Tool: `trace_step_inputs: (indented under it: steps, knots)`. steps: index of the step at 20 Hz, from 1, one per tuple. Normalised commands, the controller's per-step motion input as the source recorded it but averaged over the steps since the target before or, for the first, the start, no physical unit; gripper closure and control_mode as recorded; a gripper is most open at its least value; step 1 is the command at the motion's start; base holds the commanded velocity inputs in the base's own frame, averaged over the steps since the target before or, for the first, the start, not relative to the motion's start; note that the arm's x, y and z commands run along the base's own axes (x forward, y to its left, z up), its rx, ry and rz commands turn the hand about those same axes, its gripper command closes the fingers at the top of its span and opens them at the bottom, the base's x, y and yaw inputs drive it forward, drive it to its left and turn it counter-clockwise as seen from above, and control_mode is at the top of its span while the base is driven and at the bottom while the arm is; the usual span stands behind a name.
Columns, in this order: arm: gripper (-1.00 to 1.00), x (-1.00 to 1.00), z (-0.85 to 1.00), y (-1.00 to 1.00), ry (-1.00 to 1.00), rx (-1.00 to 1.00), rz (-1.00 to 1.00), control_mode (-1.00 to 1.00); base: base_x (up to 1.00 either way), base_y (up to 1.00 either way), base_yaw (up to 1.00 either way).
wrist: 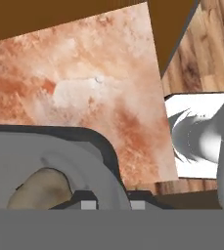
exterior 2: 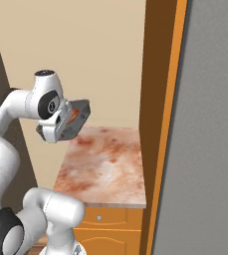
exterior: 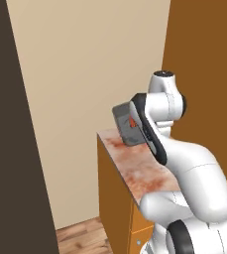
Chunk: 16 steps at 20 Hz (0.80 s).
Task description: Take the garlic and sweet potato out of the freezer and place them in the tupperware container on the counter. Then put the tupperware containing the vegetables back in the freezer.
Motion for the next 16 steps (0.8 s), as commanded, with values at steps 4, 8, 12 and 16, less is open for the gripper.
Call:
trace_step_inputs:
  steps: [4, 8, 12, 16]
  knots:
    - [1.00, -0.51, 0.45, 0.00, -0.02, -0.08, 0.57, -1.00, 0.00, 0.00, 0.00]
    - [1.00, -0.11, 0.70, 0.00, 0.00, -0.04, 0.57, -1.00, 0.00, 0.00, 0.00]
    - [1.00, -0.09, 0.52, 0.04, 0.00, -0.05, 0.56, -1.00, 0.00, 0.00, 0.00]
    - [1.00, -0.19, 0.42, 0.18, 0.00, -0.08, 0.54, -1.00, 0.00, 0.00, 0.00]
